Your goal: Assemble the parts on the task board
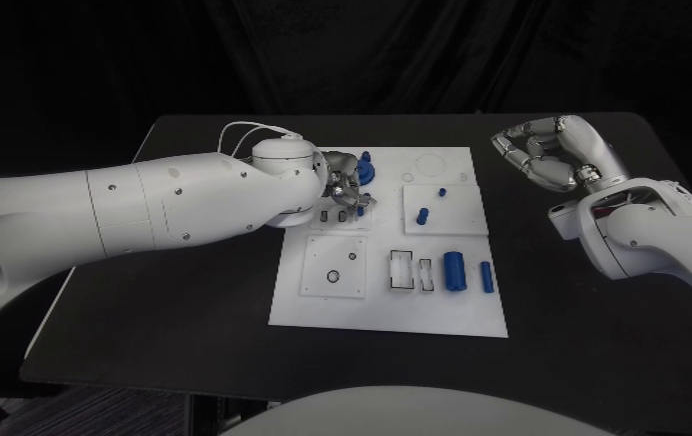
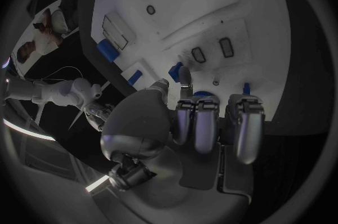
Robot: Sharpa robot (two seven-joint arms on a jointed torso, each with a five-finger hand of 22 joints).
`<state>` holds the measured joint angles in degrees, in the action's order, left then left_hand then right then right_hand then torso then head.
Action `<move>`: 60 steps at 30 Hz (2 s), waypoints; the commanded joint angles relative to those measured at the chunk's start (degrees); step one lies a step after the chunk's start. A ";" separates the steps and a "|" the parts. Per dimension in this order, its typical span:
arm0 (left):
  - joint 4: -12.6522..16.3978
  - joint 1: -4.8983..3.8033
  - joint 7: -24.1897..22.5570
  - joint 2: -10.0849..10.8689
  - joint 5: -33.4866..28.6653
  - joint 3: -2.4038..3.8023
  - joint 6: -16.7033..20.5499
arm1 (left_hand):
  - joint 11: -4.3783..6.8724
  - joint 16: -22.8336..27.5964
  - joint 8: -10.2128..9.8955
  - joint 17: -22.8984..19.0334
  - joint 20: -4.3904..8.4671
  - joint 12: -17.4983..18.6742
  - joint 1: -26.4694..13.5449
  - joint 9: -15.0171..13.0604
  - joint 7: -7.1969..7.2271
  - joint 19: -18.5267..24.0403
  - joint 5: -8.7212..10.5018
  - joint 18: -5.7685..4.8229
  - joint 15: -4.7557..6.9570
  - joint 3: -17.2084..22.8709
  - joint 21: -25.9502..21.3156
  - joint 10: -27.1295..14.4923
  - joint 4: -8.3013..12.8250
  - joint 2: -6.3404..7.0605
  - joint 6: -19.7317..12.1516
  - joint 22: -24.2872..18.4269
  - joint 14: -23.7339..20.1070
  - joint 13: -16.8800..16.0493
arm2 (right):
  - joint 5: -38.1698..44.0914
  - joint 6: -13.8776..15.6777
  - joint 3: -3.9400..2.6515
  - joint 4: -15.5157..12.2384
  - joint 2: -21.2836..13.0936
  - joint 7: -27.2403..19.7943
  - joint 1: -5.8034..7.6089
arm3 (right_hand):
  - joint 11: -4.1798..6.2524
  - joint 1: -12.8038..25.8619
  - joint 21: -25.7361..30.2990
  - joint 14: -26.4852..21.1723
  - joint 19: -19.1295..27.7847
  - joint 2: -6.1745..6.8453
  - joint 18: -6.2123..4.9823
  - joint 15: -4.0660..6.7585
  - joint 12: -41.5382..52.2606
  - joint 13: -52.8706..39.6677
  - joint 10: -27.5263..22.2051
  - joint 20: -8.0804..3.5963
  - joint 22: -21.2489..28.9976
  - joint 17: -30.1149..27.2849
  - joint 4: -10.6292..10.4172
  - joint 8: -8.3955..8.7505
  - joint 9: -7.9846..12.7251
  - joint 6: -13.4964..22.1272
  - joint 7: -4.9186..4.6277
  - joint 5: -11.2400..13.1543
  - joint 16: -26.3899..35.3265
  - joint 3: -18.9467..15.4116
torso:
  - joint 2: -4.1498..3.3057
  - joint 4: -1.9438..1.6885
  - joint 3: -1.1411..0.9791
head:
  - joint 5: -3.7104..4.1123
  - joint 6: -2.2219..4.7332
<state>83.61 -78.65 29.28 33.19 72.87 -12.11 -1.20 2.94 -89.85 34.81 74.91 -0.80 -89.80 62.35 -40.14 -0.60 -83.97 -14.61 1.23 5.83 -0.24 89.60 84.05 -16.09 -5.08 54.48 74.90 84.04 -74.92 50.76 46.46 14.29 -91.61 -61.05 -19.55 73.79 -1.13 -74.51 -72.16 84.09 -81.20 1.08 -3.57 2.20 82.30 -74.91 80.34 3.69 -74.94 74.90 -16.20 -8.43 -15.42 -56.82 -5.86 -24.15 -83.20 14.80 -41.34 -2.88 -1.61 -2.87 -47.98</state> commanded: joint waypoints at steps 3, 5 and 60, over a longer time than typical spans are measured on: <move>0.03 0.18 -0.72 -0.12 0.31 0.04 -1.18 | 0.36 -0.15 -0.28 15.09 0.30 -0.20 0.42 -0.08 -0.10 -4.81 -0.15 -0.77 0.16 -0.30 -0.22 5.95 0.02 0.34 0.48 13.12 5.96 -15.08 | 0.48 -0.38 -0.04 0.11 0.04 1.15 -0.22 | -0.15 -0.26 -0.22 3.35 -0.49 0.12 -0.67 0.35 -0.30 -4.00 -0.33 0.05 -7.94 6.75 0.08 -0.15 0.10 0.00 0.06 0.15 0.03 0.38 | 0.00 -0.03 -0.02 | -0.06 -0.14; 0.04 0.19 -0.57 -0.11 0.31 0.04 -1.35 | 0.36 -0.15 -0.36 15.09 0.30 -0.20 0.43 -0.12 -0.09 -4.78 -0.21 -0.75 0.16 -0.34 -0.25 5.95 0.03 0.39 0.58 13.06 5.96 -15.08 | 0.51 -0.42 -0.04 0.14 0.08 1.16 -0.24 | -0.14 -0.39 -0.29 3.37 -0.56 0.11 -0.65 0.36 -0.31 -3.97 -0.32 0.03 -7.97 6.77 0.12 -0.16 0.10 0.01 0.07 0.11 0.01 0.47 | -0.03 -0.04 -0.03 | -0.10 -0.19; 3.20 0.34 1.35 4.48 0.31 0.04 0.02 | 0.94 -0.15 -9.72 15.09 0.77 -0.20 3.43 -8.63 0.50 -4.56 -21.83 -0.65 0.66 20.76 -0.60 5.95 5.61 7.50 5.36 12.76 5.96 -15.08 | 1.04 -1.01 -0.04 0.25 -0.14 2.07 -0.42 | -0.19 -0.58 -0.21 3.38 -0.64 -0.14 -0.64 0.36 -0.35 -3.83 -0.28 0.00 -7.97 6.65 -0.04 -0.08 0.18 0.27 -0.02 -0.22 0.09 0.82 | -0.09 -0.09 0.08 | -0.27 -2.02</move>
<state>86.50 -78.44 30.42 37.56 72.91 -12.11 -2.46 3.35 -89.85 25.38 74.90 -0.39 -89.80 65.88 -48.69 -0.31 -83.97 -36.75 1.24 6.25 17.89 89.16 84.05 -12.88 2.24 59.11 74.92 84.05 -74.91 51.50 45.69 14.29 -91.36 -61.12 -18.79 73.53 -1.13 -74.51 -72.16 84.09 -81.60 1.08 -3.57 2.19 82.31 -74.90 80.34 3.68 -74.91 74.93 -16.36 -8.43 -15.31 -56.82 -5.86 -24.15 -83.20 15.28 -41.45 -2.94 -1.53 -3.13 -50.00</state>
